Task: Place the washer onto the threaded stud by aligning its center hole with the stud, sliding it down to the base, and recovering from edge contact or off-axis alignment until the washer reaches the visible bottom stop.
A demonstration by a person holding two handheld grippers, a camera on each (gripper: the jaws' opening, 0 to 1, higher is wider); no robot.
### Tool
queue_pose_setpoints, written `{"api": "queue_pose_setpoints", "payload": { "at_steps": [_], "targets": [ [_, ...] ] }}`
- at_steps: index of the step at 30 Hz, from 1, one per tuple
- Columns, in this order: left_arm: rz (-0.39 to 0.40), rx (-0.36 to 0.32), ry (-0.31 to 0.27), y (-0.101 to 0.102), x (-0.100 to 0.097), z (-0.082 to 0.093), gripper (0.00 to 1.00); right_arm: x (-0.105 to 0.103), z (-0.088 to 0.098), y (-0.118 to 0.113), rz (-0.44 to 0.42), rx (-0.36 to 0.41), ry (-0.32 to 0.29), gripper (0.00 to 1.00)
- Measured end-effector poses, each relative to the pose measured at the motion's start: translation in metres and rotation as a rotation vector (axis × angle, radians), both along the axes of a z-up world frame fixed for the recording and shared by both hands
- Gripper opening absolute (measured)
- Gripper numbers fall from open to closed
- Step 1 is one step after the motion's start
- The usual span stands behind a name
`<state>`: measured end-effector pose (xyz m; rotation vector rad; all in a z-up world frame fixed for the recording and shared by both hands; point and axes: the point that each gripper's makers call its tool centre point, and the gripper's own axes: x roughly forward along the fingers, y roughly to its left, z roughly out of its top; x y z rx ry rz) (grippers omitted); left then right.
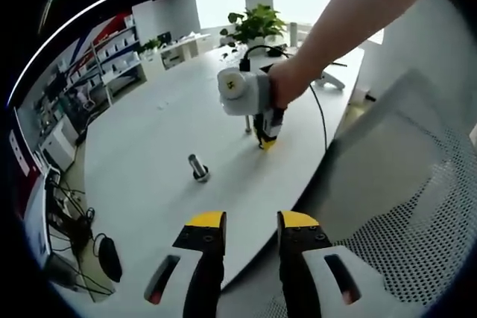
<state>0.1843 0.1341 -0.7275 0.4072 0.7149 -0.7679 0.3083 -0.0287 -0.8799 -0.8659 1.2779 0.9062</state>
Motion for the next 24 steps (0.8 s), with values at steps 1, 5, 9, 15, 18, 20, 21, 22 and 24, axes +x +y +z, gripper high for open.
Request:
{"api": "queue_pose_setpoints", "payload": {
  "at_steps": [1,5,9,15,18,20,21,22,24],
  "targets": [
    [0.000,0.004,0.004,0.000,0.000,-0.001,0.25,0.000,0.000,0.000,0.001,0.004,-0.002,0.15],
    [-0.006,0.004,0.006,-0.001,-0.001,-0.001,0.25,0.002,0.000,0.001,-0.005,0.034,-0.021,0.14],
    [-0.002,0.004,0.006,0.000,0.000,-0.001,0.25,0.001,0.000,0.002,0.010,0.007,-0.034,0.14],
    [-0.004,0.006,0.007,0.000,0.000,-0.002,0.25,0.001,0.002,0.000,-0.013,0.045,-0.034,0.14],
    [-0.004,0.009,0.009,0.000,-0.001,-0.002,0.25,0.002,0.001,-0.001,-0.081,0.084,-0.031,0.14],
    [-0.006,0.007,0.004,0.000,0.000,-0.001,0.25,-0.001,0.003,-0.005,-0.088,0.082,-0.024,0.14],
    [-0.005,0.001,-0.001,-0.001,0.000,0.000,0.25,-0.003,0.004,-0.006,-0.074,0.082,-0.032,0.14],
    [-0.005,0.001,-0.002,-0.001,0.000,0.000,0.25,-0.001,0.006,-0.008,-0.048,0.079,-0.056,0.14],
    [-0.003,0.004,0.003,0.000,0.000,-0.001,0.25,-0.002,0.010,-0.009,-0.058,0.094,-0.061,0.14]
  ]
}}
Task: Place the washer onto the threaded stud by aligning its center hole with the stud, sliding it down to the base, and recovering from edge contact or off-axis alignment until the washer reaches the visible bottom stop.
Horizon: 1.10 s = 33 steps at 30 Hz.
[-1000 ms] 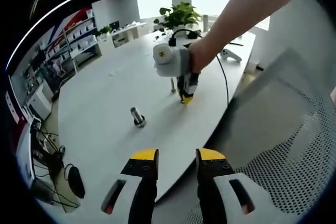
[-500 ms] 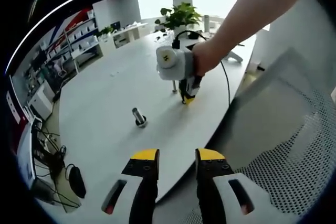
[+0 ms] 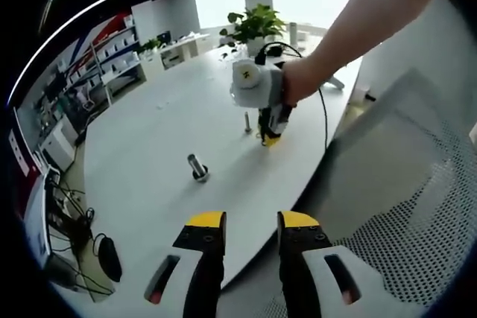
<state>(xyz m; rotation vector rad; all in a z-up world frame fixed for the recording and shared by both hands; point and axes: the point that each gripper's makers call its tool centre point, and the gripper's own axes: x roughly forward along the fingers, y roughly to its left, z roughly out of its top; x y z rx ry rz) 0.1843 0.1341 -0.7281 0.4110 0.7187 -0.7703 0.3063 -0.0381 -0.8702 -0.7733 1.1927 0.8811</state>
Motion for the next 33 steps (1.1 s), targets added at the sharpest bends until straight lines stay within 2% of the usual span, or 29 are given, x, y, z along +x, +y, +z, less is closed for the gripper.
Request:
{"api": "queue_pose_setpoints", "payload": {
  "at_steps": [5,12,18,23,25,26,27,30,33],
  "targets": [
    [-0.004,-0.001,0.000,-0.001,0.000,0.000,0.26,0.005,0.009,-0.005,-0.043,0.029,-0.018,0.14],
    [-0.001,-0.002,-0.006,0.000,0.000,0.001,0.26,0.025,0.027,-0.015,-0.112,0.065,-0.089,0.14],
    [-0.011,-0.005,-0.007,-0.002,0.000,0.001,0.26,0.036,0.041,-0.026,-0.105,0.058,-0.130,0.14],
    [-0.014,-0.007,-0.010,-0.002,-0.001,0.002,0.26,0.050,0.053,-0.028,-0.150,0.091,-0.170,0.14],
    [-0.015,-0.009,-0.009,-0.003,-0.001,0.002,0.26,0.052,0.059,-0.023,-0.131,0.101,-0.192,0.14],
    [-0.017,-0.008,-0.007,-0.003,-0.001,0.002,0.26,0.057,0.063,-0.020,-0.080,0.092,-0.233,0.14],
    [-0.019,-0.005,-0.006,-0.003,-0.002,0.001,0.26,0.058,0.065,-0.018,-0.055,0.087,-0.247,0.14],
    [-0.022,-0.004,-0.008,-0.003,-0.002,0.002,0.26,0.058,0.068,-0.011,-0.030,0.093,-0.261,0.14],
    [-0.021,-0.007,-0.008,-0.003,-0.002,0.002,0.26,0.059,0.064,-0.008,-0.024,0.084,-0.244,0.14]
  ]
}}
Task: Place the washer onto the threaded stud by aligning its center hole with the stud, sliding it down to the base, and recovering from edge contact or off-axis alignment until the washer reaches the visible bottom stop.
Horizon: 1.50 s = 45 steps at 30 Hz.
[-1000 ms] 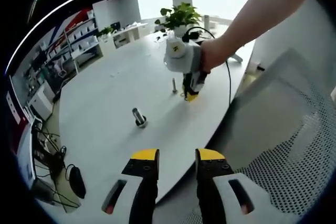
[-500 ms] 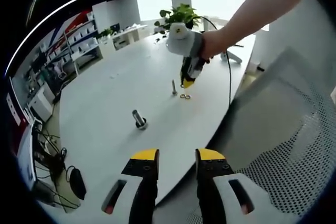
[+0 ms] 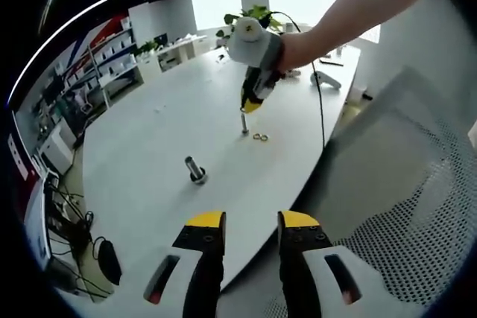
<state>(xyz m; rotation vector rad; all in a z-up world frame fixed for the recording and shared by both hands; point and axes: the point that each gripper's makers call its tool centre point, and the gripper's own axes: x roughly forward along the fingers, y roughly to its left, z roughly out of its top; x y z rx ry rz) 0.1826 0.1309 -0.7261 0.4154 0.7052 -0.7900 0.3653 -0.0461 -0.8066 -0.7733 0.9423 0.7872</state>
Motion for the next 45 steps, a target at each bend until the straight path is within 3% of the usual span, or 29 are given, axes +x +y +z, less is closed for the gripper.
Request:
{"api": "queue_pose_setpoints", "payload": {
  "at_steps": [23,45],
  "targets": [
    [-0.002,0.005,0.006,0.000,0.000,-0.002,0.26,0.005,-0.018,-0.001,-0.027,-0.024,0.056,0.14],
    [0.014,0.017,0.020,0.003,0.000,-0.005,0.26,0.004,-0.057,-0.003,-0.047,-0.059,0.146,0.14]
  ]
}}
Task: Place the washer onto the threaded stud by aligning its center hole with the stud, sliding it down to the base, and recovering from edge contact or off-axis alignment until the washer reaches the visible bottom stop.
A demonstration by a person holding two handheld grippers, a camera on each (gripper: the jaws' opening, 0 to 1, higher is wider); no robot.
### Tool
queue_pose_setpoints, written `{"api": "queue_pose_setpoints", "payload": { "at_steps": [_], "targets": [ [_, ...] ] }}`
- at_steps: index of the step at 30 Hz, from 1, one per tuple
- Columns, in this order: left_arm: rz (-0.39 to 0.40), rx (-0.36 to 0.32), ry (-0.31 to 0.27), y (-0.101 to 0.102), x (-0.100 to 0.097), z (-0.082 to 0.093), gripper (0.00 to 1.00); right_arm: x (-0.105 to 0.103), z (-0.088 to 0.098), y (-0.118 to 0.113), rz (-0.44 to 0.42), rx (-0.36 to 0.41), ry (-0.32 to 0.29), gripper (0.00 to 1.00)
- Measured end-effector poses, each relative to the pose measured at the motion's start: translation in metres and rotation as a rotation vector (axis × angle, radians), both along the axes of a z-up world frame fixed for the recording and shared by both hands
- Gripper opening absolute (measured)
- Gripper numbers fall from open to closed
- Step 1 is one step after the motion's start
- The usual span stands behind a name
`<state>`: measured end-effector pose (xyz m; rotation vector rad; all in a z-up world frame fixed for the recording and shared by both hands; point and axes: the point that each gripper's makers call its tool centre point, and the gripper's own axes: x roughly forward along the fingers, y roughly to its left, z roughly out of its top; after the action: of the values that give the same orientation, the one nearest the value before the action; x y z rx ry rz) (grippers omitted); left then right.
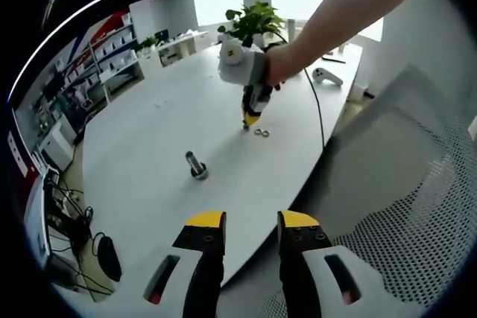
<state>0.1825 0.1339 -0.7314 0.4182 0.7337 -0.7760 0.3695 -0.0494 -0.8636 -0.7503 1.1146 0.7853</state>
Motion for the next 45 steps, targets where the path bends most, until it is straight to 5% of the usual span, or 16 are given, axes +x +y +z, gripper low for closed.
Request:
{"api": "queue_pose_setpoints", "payload": {
  "at_steps": [21,45],
  "targets": [
    [-0.001,0.005,0.004,0.000,0.000,-0.001,0.26,-0.004,-0.007,-0.002,-0.024,0.001,0.032,0.16],
    [-0.011,0.012,0.005,0.000,-0.001,-0.002,0.26,-0.038,-0.003,-0.007,-0.068,0.061,0.058,0.24]
  ]
}}
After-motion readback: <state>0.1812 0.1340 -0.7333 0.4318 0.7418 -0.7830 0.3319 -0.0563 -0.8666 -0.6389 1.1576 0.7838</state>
